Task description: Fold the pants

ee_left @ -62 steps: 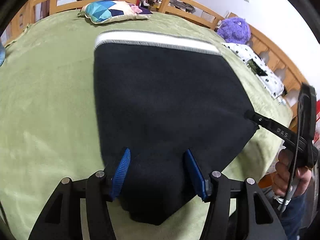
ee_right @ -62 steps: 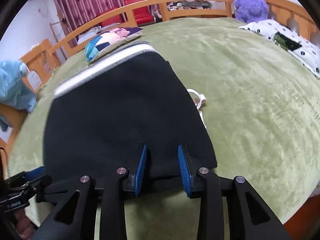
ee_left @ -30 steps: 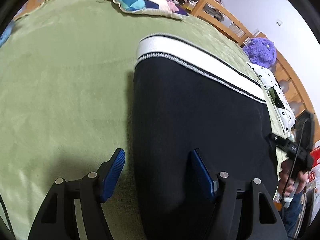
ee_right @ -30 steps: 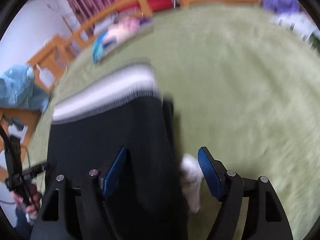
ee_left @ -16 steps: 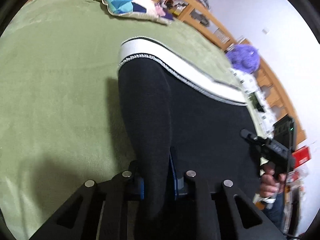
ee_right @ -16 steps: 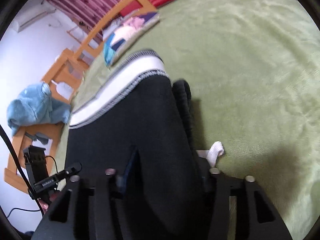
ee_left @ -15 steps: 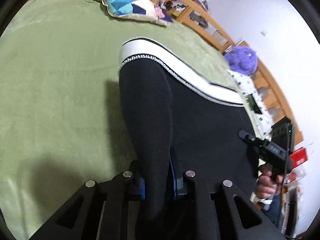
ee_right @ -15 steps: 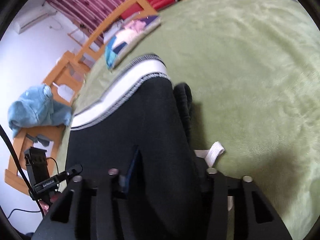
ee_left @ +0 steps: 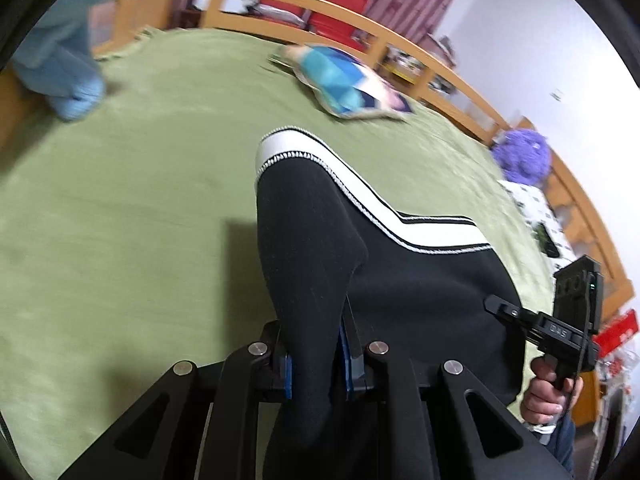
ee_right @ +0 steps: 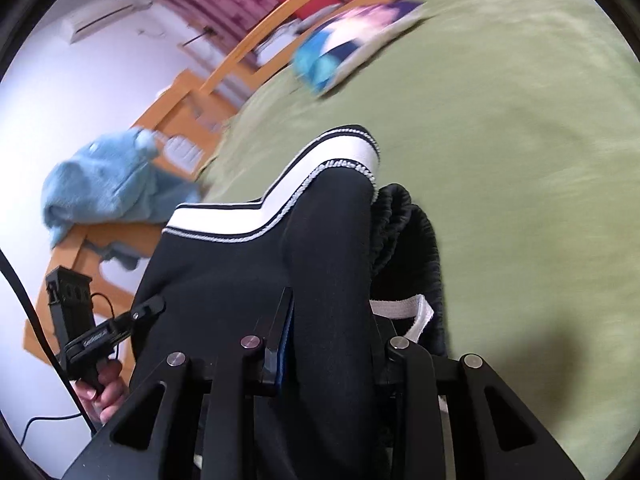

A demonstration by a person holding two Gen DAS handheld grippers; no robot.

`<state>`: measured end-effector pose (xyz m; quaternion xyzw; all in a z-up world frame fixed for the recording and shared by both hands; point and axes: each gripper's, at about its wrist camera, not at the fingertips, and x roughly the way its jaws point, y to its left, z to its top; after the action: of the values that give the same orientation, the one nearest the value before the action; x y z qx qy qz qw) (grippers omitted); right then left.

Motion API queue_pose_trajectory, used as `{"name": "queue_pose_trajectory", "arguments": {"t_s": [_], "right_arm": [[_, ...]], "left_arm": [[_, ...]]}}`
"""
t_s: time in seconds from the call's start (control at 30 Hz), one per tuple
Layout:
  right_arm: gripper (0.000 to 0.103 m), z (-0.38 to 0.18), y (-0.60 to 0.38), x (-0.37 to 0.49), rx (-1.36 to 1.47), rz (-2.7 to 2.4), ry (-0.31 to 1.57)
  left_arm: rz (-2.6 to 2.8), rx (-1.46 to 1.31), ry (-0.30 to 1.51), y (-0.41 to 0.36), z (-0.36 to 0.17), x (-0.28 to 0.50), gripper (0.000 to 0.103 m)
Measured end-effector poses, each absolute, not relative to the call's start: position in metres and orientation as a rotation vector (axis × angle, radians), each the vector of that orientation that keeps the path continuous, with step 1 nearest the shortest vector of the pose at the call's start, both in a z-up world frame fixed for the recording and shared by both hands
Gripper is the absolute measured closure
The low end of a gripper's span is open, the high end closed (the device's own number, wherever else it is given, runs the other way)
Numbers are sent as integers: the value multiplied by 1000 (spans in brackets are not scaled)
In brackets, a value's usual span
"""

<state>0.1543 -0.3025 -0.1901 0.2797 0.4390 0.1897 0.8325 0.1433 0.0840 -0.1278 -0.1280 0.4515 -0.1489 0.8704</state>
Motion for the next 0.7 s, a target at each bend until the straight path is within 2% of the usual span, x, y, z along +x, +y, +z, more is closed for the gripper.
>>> {"name": "queue_pose_trajectory", "arguments": {"t_s": [0.07,0.17,0.23,0.3,0.33,0.4,0.57,0.7], "right_arm": [[76,-192,-271,165,578,456,935],[74,-200,-247,178,543,461,940],[65,-205,-244,180,456,409,934],[59,-212,-251,181,405,362,968],[57,-211,-255,178,397,352,985],[57,-200,-263,165,370,308,974],[57,-159,-251,111,223,265,848],[57,-160,-217,70,105,353,768]], "left_arm": [[-267,-271,952,108,-131,148,87],[-236,-287,1018,125,-154,158,81],[-208,-269,1095,122,-171,163,76],[-194,-239,1094,118,-173,157,75],[-176,-210,1079,116,-169,152,71],[-86,-103,1058,109,-158,141,59],[-138,-112,993,97,-135,112,57],[-156,-23,963,85,-146,73,47]]}}
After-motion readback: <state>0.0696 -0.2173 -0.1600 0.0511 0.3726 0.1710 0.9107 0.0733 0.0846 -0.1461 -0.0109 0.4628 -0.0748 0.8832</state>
